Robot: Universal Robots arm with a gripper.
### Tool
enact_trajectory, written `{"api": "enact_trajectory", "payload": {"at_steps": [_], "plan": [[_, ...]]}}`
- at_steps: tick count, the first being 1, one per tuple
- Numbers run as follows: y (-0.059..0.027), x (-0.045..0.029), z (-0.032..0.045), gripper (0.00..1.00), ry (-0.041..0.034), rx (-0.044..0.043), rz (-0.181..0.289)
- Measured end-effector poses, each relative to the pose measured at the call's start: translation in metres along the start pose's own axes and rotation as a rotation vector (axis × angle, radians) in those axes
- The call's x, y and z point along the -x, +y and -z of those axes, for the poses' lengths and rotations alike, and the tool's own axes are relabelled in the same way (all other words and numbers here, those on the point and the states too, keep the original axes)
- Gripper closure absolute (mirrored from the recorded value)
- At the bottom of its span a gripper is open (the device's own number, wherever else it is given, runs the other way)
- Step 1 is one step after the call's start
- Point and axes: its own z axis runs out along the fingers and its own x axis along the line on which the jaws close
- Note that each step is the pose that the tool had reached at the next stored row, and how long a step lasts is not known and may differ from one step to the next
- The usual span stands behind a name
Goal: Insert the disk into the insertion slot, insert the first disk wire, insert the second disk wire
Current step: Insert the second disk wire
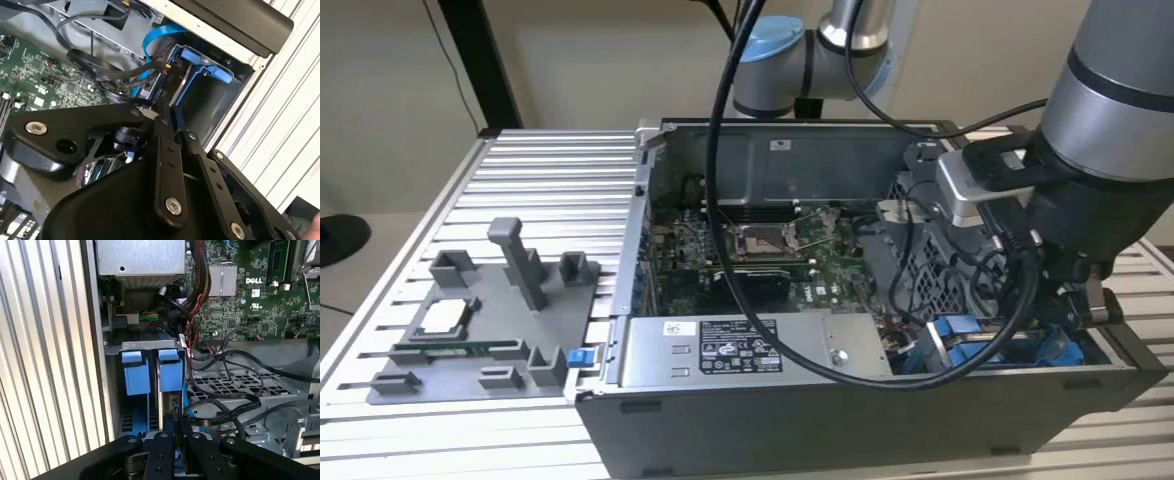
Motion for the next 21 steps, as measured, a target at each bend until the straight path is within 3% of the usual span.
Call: {"api": "enact_trajectory", "payload": {"at_steps": [4,7,16,20,21], "plan": [[0.0012,-0.0007,-0.0052,1.00,-0.0017,-0.0038,0.007],[0.0014,-0.0008,-0.0064,1.00,-0.0039,-0.0141,0.015],[0.0014,-0.0005,-0.0067,1.00,-0.0041,-0.0142,0.015],[0.0015,0.0020,-0.0069,1.00,0.0088,-0.0147,0.018],[0.0015,0.0019,-0.0070,1.00,0.0088,-0.0148,0.018]]}}
